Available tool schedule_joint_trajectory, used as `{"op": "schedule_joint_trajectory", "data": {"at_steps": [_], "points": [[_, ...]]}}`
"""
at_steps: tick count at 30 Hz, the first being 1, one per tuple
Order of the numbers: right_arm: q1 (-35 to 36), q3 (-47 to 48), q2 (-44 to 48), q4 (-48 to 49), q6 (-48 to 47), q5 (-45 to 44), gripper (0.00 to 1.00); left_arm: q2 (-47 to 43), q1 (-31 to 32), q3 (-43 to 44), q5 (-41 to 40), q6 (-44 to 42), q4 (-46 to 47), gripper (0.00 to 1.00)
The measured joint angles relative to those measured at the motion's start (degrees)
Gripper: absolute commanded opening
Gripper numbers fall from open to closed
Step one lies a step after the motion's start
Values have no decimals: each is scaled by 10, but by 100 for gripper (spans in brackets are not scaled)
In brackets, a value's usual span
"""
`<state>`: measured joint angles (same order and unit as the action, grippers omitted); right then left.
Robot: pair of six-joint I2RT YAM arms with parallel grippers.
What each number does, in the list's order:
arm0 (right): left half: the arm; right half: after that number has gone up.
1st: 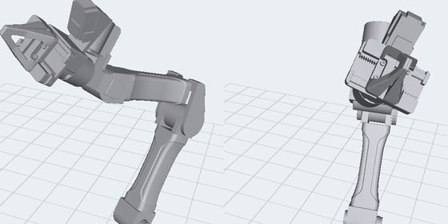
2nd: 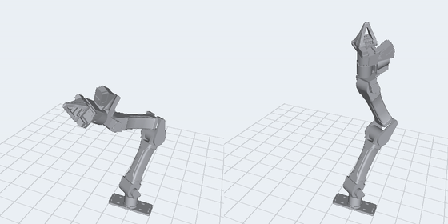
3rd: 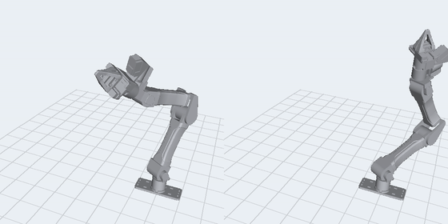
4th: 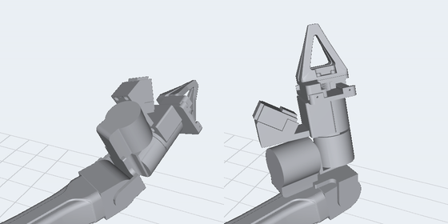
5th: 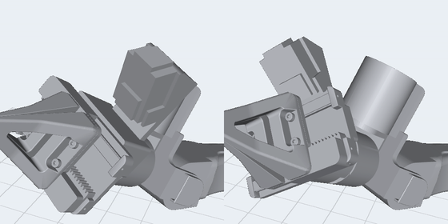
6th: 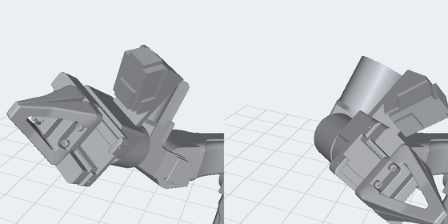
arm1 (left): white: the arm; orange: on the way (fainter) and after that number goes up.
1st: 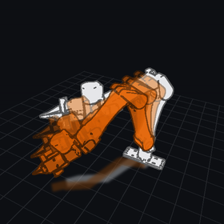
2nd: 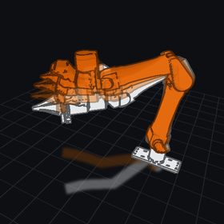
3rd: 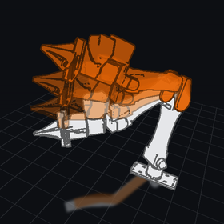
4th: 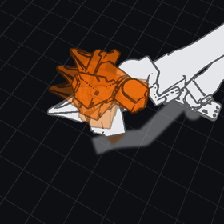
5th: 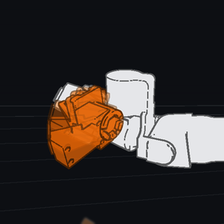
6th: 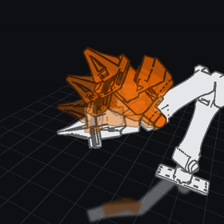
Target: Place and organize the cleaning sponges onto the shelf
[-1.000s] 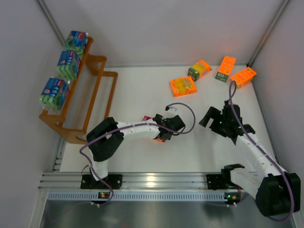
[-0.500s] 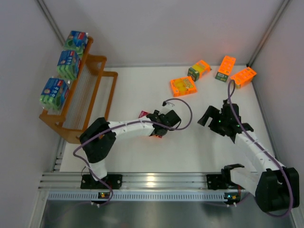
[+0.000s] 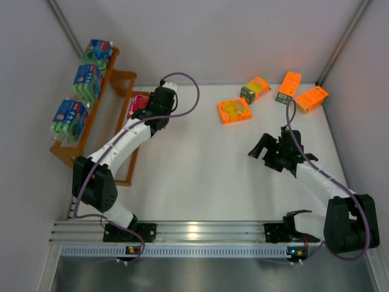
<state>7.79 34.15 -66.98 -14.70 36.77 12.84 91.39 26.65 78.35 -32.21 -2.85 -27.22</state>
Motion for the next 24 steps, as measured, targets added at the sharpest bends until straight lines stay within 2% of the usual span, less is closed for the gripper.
{"op": "schedule_joint_trajectory", "data": {"at_steps": [13, 24], "points": [[0, 16, -79, 66, 31, 30, 99, 61, -105, 129, 87, -199, 2, 52], [0, 43, -161, 110, 46, 51, 99, 161, -160, 207, 86, -252, -3, 53]]}}
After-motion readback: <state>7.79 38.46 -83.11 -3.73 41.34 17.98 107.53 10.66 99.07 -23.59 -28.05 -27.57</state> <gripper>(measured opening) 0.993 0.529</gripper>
